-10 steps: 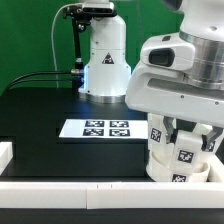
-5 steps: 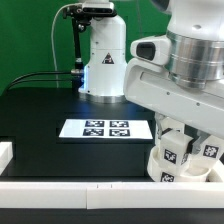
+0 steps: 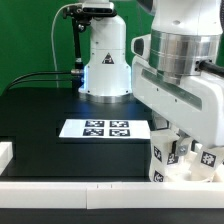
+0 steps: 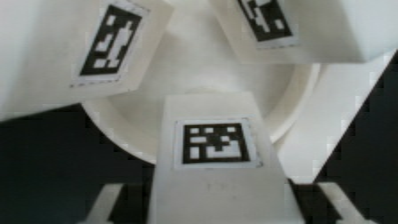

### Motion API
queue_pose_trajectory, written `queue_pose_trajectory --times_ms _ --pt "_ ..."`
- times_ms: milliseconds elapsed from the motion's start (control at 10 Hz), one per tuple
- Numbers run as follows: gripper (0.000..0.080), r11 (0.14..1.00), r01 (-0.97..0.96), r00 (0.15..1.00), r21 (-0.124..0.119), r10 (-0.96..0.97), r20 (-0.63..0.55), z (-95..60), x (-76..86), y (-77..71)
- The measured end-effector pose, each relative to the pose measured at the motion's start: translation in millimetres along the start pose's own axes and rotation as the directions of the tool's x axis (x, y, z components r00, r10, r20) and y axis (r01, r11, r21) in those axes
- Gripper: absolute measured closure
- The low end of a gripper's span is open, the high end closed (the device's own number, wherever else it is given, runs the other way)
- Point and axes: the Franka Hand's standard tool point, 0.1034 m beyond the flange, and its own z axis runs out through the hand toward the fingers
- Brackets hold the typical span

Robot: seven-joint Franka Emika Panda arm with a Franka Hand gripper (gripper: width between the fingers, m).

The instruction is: Assemble stool

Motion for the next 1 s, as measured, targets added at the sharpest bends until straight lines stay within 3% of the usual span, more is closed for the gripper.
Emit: queue_pose_trajectory --times_ms 200,300,400,500,600,900,1000 --pt "0.0465 0.999 -0.048 0.999 -0.004 0.048 -0.006 -0.3 0.7 1.9" --pt "0.0383 0.999 -0.048 0.999 -0.006 0.048 -0.006 0.7 0.5 2.1" --pt "0.0383 0.999 -0.047 0.999 -0.004 0.047 -0.006 -0.5 -0.1 1.5" --pt "0.0217 0.999 -0.045 0.999 0.009 0.045 -0.001 -8.2 -0.8 -0.2" --pt "0.0163 0.999 -0.043 0.999 0.029 0.042 0.012 -21.2 -2.3 -0.4" --pt "0.0150 0.997 -0.016 0.999 0.081 0.013 0.033 -56.2 0.7 -2.5" --pt "0.0150 0.997 -0.014 0.999 0.077 0.011 0.033 -53.0 -0.5 -2.2"
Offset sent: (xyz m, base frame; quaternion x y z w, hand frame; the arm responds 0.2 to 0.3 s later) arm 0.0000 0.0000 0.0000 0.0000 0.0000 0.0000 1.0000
